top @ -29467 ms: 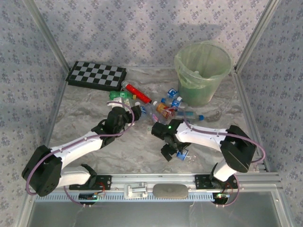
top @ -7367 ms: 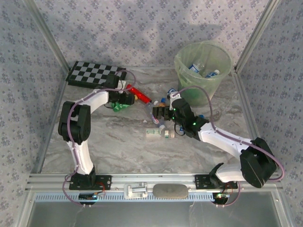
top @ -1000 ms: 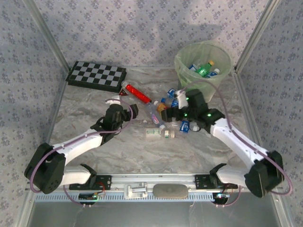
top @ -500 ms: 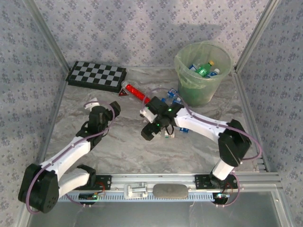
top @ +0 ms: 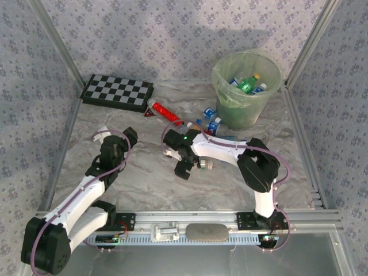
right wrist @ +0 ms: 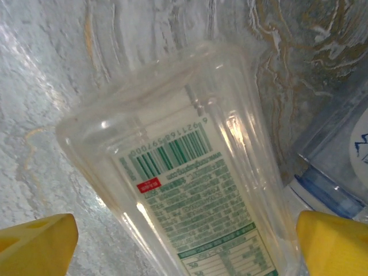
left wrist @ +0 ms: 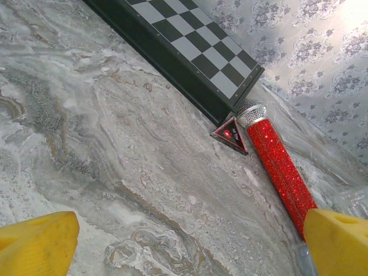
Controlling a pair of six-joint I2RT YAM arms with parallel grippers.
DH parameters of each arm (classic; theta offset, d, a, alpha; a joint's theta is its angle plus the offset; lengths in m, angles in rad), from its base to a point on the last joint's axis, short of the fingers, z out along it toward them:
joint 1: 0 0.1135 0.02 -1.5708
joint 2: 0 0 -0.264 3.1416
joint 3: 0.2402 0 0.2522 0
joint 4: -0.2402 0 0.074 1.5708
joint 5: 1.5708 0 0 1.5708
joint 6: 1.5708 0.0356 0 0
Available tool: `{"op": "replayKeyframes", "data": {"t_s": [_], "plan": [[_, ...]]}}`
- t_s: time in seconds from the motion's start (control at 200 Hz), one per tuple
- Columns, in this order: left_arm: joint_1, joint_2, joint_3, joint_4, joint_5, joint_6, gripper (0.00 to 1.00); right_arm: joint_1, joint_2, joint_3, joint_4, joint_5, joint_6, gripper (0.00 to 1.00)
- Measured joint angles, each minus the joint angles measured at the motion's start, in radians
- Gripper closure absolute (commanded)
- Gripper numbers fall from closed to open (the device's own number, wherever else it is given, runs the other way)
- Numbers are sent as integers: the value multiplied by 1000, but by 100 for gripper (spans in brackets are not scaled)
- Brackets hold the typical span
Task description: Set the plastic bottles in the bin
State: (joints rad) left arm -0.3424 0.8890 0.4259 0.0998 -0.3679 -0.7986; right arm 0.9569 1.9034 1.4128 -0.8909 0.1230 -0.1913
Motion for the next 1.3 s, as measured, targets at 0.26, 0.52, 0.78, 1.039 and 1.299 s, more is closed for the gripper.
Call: {"op": "replayKeyframes", "data": {"t_s": [0.26,0.52,0.78,1.039,1.299], "plan": [[0,0,-4,0,0,-8,0,3,48,0,-19,20,-18,21],[0,0,-4,0,0,-8,0,4,49,4,-19,19,-29,46],[0,1,-4,0,0,-15,0,1,40,10,-5,-45,-35,51],[0,1,-4,2,5,-14,0,-84,-134,19,95,-243,-30,54],[0,41,-4,32,63,-10,0,-277,-338,39,282,-396,42,56]]}}
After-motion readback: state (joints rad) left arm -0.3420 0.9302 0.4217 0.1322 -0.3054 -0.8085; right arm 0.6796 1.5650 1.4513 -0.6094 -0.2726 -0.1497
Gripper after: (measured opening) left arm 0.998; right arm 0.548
